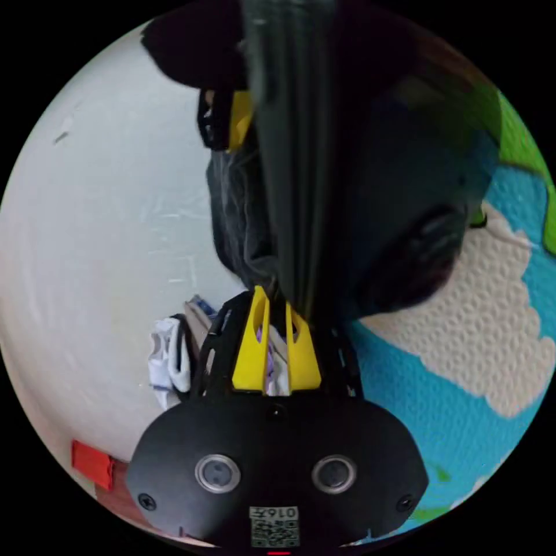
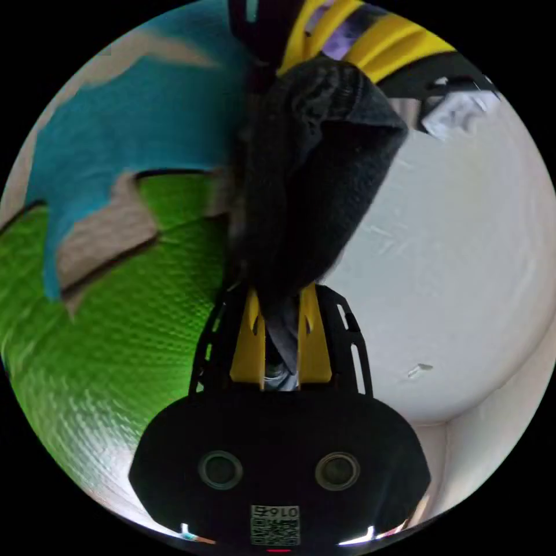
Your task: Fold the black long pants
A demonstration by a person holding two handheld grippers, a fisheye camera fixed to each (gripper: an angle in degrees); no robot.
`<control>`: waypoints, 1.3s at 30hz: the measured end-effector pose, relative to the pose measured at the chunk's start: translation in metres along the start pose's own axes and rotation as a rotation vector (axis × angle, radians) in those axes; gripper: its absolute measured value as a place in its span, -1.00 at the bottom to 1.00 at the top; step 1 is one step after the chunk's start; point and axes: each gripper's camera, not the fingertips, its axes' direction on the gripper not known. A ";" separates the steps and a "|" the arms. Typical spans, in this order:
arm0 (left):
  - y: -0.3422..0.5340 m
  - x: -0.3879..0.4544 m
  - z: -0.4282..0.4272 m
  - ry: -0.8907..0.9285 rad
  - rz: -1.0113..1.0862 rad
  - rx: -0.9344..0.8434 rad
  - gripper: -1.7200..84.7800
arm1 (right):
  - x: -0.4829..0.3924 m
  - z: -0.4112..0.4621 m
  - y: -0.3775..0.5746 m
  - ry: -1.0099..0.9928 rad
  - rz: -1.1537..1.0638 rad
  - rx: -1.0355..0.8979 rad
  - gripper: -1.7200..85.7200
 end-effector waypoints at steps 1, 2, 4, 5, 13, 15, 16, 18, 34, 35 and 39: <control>0.007 0.005 0.001 -0.069 -0.069 -0.003 -0.90 | -0.022 0.002 -0.001 0.149 0.044 -0.008 -0.74; 0.016 -0.003 0.003 -0.021 -0.111 0.007 -0.91 | -0.025 0.003 0.001 0.196 0.078 -0.015 -0.75; 0.029 -0.021 0.003 0.018 -0.155 0.007 -0.91 | -0.023 0.002 0.017 0.137 0.125 0.043 -0.75; 0.038 -0.032 0.001 -0.008 -0.165 0.008 -0.92 | -0.021 0.002 0.021 0.107 0.135 0.054 -0.75; 0.096 -0.037 0.006 0.106 -0.126 -0.034 -0.87 | -0.044 0.010 0.064 -0.004 0.219 0.123 -0.75; 0.103 -0.040 0.004 0.064 -0.195 -0.074 -0.85 | -0.056 0.014 0.073 0.050 0.217 0.089 -0.75; 0.115 -0.048 -0.003 0.072 -0.290 -0.069 -0.86 | -0.057 0.012 0.086 0.010 0.251 0.110 -0.76; 0.145 -0.063 -0.015 0.145 -0.468 -0.052 -0.86 | -0.058 0.007 0.121 -0.061 0.305 0.207 -0.77; 0.351 -0.104 -0.112 1.037 -1.555 0.636 -0.98 | -0.040 0.212 0.533 -0.775 1.509 0.143 -0.88; 0.343 -0.104 -0.113 1.048 -1.444 0.607 -0.98 | -0.043 0.226 0.534 -0.836 1.479 0.121 -0.90; 0.349 -0.105 -0.124 0.954 -1.342 0.638 -0.98 | -0.065 0.286 0.550 -0.915 1.495 -0.041 -0.86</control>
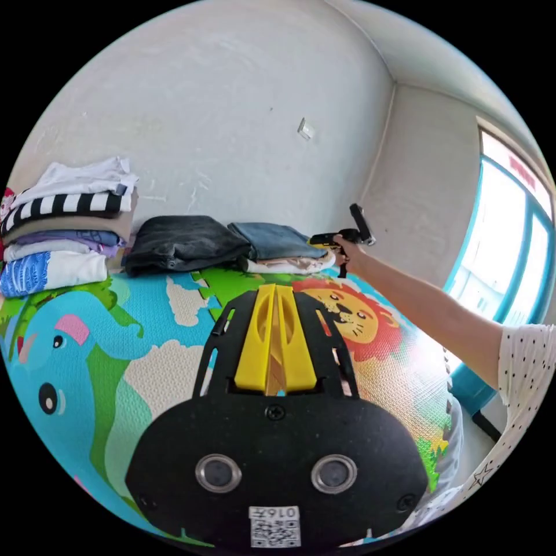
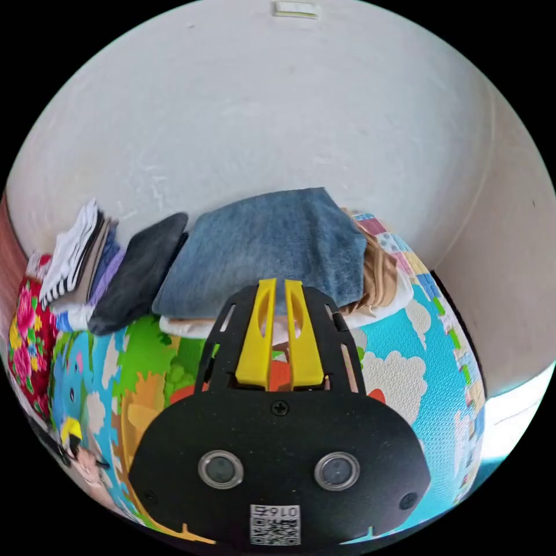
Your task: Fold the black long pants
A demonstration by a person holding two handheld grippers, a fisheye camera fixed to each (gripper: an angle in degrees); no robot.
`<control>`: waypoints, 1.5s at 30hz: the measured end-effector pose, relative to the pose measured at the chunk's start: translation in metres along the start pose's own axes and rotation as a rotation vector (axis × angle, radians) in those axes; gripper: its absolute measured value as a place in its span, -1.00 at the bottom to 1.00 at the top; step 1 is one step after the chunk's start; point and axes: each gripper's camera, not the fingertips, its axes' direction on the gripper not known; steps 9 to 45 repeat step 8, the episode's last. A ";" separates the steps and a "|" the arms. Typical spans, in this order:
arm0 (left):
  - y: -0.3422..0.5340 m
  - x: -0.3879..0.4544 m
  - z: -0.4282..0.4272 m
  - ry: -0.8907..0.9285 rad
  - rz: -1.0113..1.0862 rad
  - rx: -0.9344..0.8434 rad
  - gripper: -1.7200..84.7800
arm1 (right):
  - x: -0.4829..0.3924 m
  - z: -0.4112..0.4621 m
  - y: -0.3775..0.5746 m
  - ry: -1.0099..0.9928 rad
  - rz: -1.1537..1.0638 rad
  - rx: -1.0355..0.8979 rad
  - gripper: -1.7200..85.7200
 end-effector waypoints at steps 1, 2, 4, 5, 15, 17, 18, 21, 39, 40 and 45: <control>-0.001 -0.003 -0.010 0.032 0.011 0.045 -0.98 | 0.015 0.003 0.000 0.010 0.069 0.029 -0.80; -0.002 -0.007 -0.019 0.072 0.027 0.077 -0.98 | 0.022 0.004 0.000 0.009 0.094 0.048 -0.75; -0.002 -0.015 -0.028 0.118 0.010 0.096 -0.98 | 0.049 0.006 0.006 -0.070 0.156 0.125 -0.61; -0.002 -0.018 -0.031 0.135 -0.001 0.102 -0.98 | 0.055 0.007 0.006 -0.094 0.170 0.126 -0.59; -0.009 -0.022 -0.037 0.163 -0.017 0.090 -0.98 | 0.082 0.014 0.007 -0.081 0.221 0.122 -0.55; -0.009 -0.022 -0.037 0.163 -0.017 0.090 -0.98 | 0.082 0.014 0.007 -0.081 0.221 0.122 -0.55; -0.009 -0.022 -0.037 0.163 -0.017 0.090 -0.98 | 0.082 0.014 0.007 -0.081 0.221 0.122 -0.55; -0.009 -0.022 -0.037 0.163 -0.017 0.090 -0.98 | 0.082 0.014 0.007 -0.081 0.221 0.122 -0.55; -0.009 -0.022 -0.037 0.163 -0.017 0.090 -0.98 | 0.082 0.014 0.007 -0.081 0.221 0.122 -0.55; -0.009 -0.022 -0.037 0.163 -0.017 0.090 -0.98 | 0.082 0.014 0.007 -0.081 0.221 0.122 -0.55; -0.009 -0.022 -0.037 0.163 -0.017 0.090 -0.98 | 0.082 0.014 0.007 -0.081 0.221 0.122 -0.55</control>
